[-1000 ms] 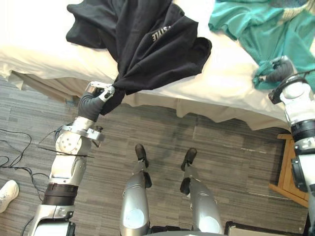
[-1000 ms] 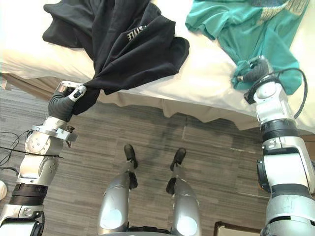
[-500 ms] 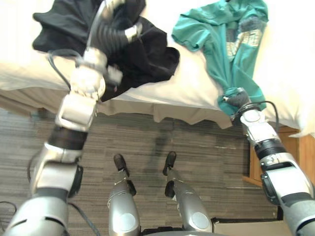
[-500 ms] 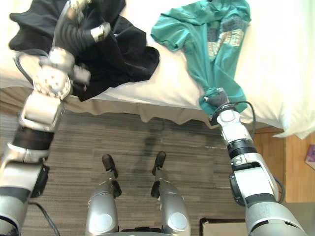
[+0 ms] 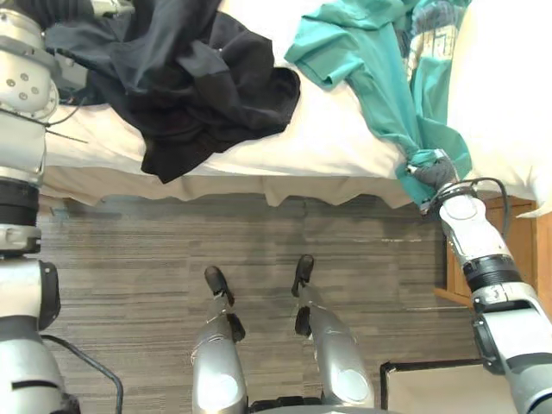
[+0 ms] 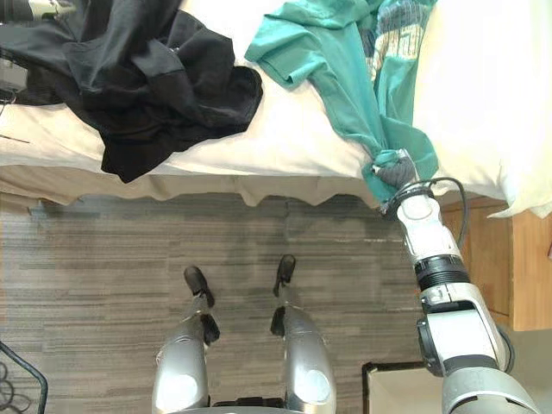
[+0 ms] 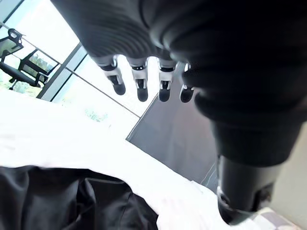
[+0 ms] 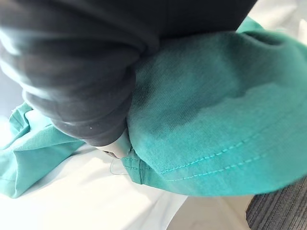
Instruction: Tidy the bed and pick cloth on bed and put in laundry
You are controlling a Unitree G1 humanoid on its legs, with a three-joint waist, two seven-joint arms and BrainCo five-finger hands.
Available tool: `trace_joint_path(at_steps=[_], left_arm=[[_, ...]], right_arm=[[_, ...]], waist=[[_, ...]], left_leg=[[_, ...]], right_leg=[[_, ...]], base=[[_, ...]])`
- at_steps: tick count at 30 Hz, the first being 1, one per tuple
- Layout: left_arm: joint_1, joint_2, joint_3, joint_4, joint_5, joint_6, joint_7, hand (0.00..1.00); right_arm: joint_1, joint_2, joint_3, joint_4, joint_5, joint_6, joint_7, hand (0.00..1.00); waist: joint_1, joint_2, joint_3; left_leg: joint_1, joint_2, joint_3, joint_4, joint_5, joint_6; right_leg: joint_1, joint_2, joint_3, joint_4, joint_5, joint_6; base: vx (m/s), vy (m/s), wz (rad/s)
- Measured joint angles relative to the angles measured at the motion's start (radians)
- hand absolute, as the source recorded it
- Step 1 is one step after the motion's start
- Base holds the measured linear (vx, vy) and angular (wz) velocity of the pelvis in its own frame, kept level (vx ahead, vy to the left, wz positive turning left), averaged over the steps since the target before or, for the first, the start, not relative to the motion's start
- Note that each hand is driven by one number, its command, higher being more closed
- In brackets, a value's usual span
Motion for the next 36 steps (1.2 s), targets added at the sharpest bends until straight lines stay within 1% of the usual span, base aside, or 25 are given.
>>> trace_joint_path(at_steps=[3,4,6,8,10,11,12,13,15,16,18,19,21,22,23,24,25,26,27,29,30,31,33,35,36], left_arm=[[0.0,-0.028,-0.025,0.024,0.051,0.033,-0.007,0.0],[0.0,-0.054,-0.032,0.025,0.07,0.048,-0.008,0.0],[-0.001,-0.08,-0.043,0.026,0.097,0.086,-0.008,0.0],[-0.002,-0.128,-0.059,0.052,0.115,0.159,-0.017,0.0],[-0.006,-0.166,-0.037,0.069,0.128,0.199,-0.017,0.0],[-0.005,-0.179,-0.014,0.072,0.155,0.228,-0.046,0.0],[-0.011,-0.185,0.004,0.072,0.209,0.256,-0.099,1.0],[-0.008,-0.19,0.015,0.071,0.238,0.265,-0.121,1.0],[0.014,-0.2,0.029,0.069,0.357,0.31,-0.209,1.0],[0.029,-0.203,0.037,0.066,0.384,0.321,-0.226,1.0],[0.131,-0.21,0.065,0.007,0.483,0.381,-0.306,1.0],[0.163,-0.21,0.066,-0.007,0.498,0.397,-0.312,1.0],[0.298,-0.208,0.067,-0.069,0.479,0.429,-0.311,1.0],[0.329,-0.204,0.067,-0.085,0.441,0.432,-0.311,1.0],[0.378,-0.195,0.067,-0.108,0.345,0.43,-0.31,1.0],[0.413,-0.185,0.067,-0.119,0.257,0.412,-0.31,1.0],[0.433,-0.179,0.067,-0.127,0.219,0.4,-0.31,1.0],[0.462,-0.177,0.067,-0.132,0.15,0.366,-0.31,1.0],[0.475,-0.177,0.067,-0.136,0.118,0.349,-0.31,1.0],[0.516,-0.178,0.088,-0.139,-0.046,0.266,-0.31,1.0],[0.527,-0.178,0.095,-0.139,-0.088,0.244,-0.31,1.0],[0.555,-0.192,0.11,-0.14,-0.206,0.194,-0.31,1.0],[0.58,-0.211,0.14,-0.143,-0.297,0.152,-0.31,1.0],[0.647,-0.259,0.189,-0.177,-0.409,0.094,-0.31,1.0],[0.672,-0.272,0.211,-0.19,-0.429,0.083,-0.313,1.0]], right_arm=[[-0.014,-0.02,0.001,-0.035,0.0,-0.001,0.002,1.0],[-0.028,-0.036,0.001,-0.047,0.0,-0.001,0.003,1.0],[-0.06,-0.043,0.001,-0.064,0.0,-0.001,0.006,1.0],[-0.095,-0.052,0.001,-0.098,-0.001,0.0,0.016,1.0],[-0.099,-0.065,0.002,-0.118,-0.001,0.0,0.018,1.0],[-0.103,-0.066,0.002,-0.135,-0.004,0.0,0.017,1.0],[-0.116,-0.066,0.006,-0.141,-0.01,0.0,0.017,1.0],[-0.125,-0.068,0.012,-0.141,-0.013,0.0,0.017,1.0],[-0.158,-0.072,0.047,-0.141,-0.022,0.001,0.018,1.0],[-0.165,-0.073,0.056,-0.141,-0.023,0.001,0.018,1.0],[-0.198,-0.078,0.116,-0.142,-0.04,0.004,0.021,1.0],[-0.206,-0.078,0.134,-0.142,-0.042,0.004,0.022,1.0],[-0.237,-0.079,0.187,-0.142,-0.053,0.004,0.041,1.0],[-0.244,-0.08,0.196,-0.142,-0.053,0.004,0.041,1.0],[-0.252,-0.08,0.198,-0.143,-0.062,0.004,0.042,1.0],[-0.257,-0.083,0.197,-0.143,-0.063,0.004,0.042,1.0],[-0.261,-0.084,0.196,-0.144,-0.064,0.004,0.042,1.0],[-0.261,-0.093,0.189,-0.164,-0.069,0.007,0.044,1.0],[-0.26,-0.099,0.185,-0.184,-0.069,0.007,0.045,1.0],[-0.23,-0.103,0.125,-0.293,-0.061,0.007,0.06,1.0],[-0.211,-0.101,0.107,-0.325,-0.054,0.006,0.061,1.0],[-0.138,-0.089,0.057,-0.381,-0.037,0.0,0.061,1.0],[-0.068,-0.063,0.011,-0.383,-0.025,-0.004,0.058,1.0],[0.035,-0.042,-0.052,-0.38,0.001,-0.007,0.054,1.0],[0.061,-0.037,-0.068,-0.375,0.007,-0.009,0.052,1.0]], waist=[[-0.005,0.012,0.007],[-0.01,0.025,0.015],[-0.016,0.028,0.017],[-0.028,0.035,0.021],[-0.026,0.042,0.025],[-0.027,0.048,0.025],[-0.03,0.059,0.024],[-0.031,0.067,0.024],[-0.033,0.097,0.011],[-0.033,0.109,0.005],[-0.044,0.16,-0.023],[-0.045,0.17,-0.03],[-0.05,0.208,-0.052],[-0.049,0.211,-0.054],[-0.046,0.223,-0.061],[-0.041,0.226,-0.063],[-0.039,0.225,-0.062],[-0.033,0.226,-0.063],[-0.031,0.226,-0.063],[-0.024,0.22,-0.063],[-0.023,0.215,-0.062],[-0.022,0.192,-0.064],[-0.021,0.166,-0.064],[-0.022,0.14,-0.059],[-0.025,0.135,-0.056]], left_leg=[[-0.013,-0.002,0.015,0.001,0.005,0.007],[-0.028,-0.002,0.015,0.007,0.006,0.008],[-0.051,-0.001,0.026,0.008,0.006,0.008],[-0.084,-0.001,0.037,0.015,0.006,0.008],[-0.096,0.001,0.043,0.018,0.006,0.008],[-0.102,0.003,0.05,0.017,0.003,0.006],[-0.107,0.003,0.06,0.016,-0.001,0.004],[-0.108,0.003,0.063,0.015,-0.001,0.005],[-0.109,0.003,0.086,0.013,-0.001,0.005],[-0.109,0.003,0.09,0.011,-0.001,0.005],[-0.101,0.0,0.112,-0.009,0.004,0.009],[-0.094,0.0,0.12,-0.016,0.004,0.009],[-0.063,0.001,0.153,-0.043,0.01,0.008],[-0.056,0.002,0.16,-0.049,0.012,0.009],[-0.036,0.003,0.17,-0.06,0.019,0.005],[-0.017,0.005,0.17,-0.065,0.021,0.002],[-0.006,0.007,0.171,-0.065,0.021,0.001],[0.013,0.01,0.17,-0.063,0.021,0.001],[0.023,0.012,0.169,-0.061,0.02,0.001],[0.057,0.013,0.162,-0.06,0.019,0.0],[0.064,0.013,0.158,-0.06,0.019,-0.001],[0.082,0.012,0.137,-0.061,0.018,-0.001],[0.097,0.007,0.118,-0.063,0.018,-0.001],[0.119,-0.007,0.087,-0.072,0.017,0.001],[0.123,-0.01,0.078,-0.072,0.014,0.0]], right_leg=[[-0.029,-0.002,0.012,0.01,0.0,0.0],[-0.039,-0.004,0.01,0.012,0.0,0.0],[-0.077,-0.004,0.015,0.026,0.0,0.0],[-0.12,-0.006,0.025,0.036,0.001,-0.001],[-0.138,-0.007,0.028,0.045,0.001,-0.001],[-0.148,-0.006,0.031,0.046,-0.001,0.001],[-0.156,-0.007,0.032,0.047,-0.003,0.0],[-0.159,-0.008,0.033,0.047,-0.004,0.001],[-0.176,-0.009,0.045,0.055,-0.007,0.005],[-0.182,-0.008,0.048,0.059,-0.008,0.005],[-0.192,-0.007,0.052,0.063,-0.013,0.007],[-0.192,-0.005,0.053,0.063,-0.014,0.006],[-0.191,0.002,0.054,0.068,-0.021,0.004],[-0.191,0.005,0.056,0.073,-0.026,0.005],[-0.189,0.009,0.057,0.089,-0.037,0.003],[-0.181,0.012,0.055,0.105,-0.047,0.0],[-0.174,0.013,0.055,0.114,-0.05,-0.002],[-0.157,0.013,0.051,0.124,-0.061,-0.002],[-0.148,0.013,0.049,0.128,-0.065,0.0],[-0.106,0.01,0.038,0.129,-0.075,0.007],[-0.094,0.009,0.033,0.129,-0.077,0.008],[-0.062,0.003,0.014,0.128,-0.085,0.018],[-0.036,-0.004,-0.004,0.126,-0.087,0.017],[0.008,-0.017,-0.023,0.107,-0.086,0.018],[0.022,-0.02,-0.029,0.1,-0.085,0.02]], base=[[0.02,-0.007,-0.11],[0.01,-0.016,-0.05],[0.0,-0.019,-0.08],[-0.02,-0.028,-0.09],[-0.02,-0.027,-0.07],[-0.03,-0.024,-0.06],[-0.03,-0.022,-0.05],[-0.03,-0.015,-0.09],[-0.03,-0.012,-0.16],[-0.02,-0.014,-0.16],[-0.01,-0.019,-0.2],[0.01,-0.026,-0.29],[0.03,-0.036,-0.31],[0.04,-0.044,-0.25],[0.05,-0.047,-0.16],[0.06,-0.05,-0.13],[0.07,-0.052,-0.05],[0.07,-0.042,0.0],[0.09,-0.047,0.03],[0.1,-0.035,0.1],[0.12,-0.029,0.29],[0.12,-0.021,0.28],[0.1,-0.005,0.32],[0.08,0.021,0.32],[0.08,0.033,0.33]])
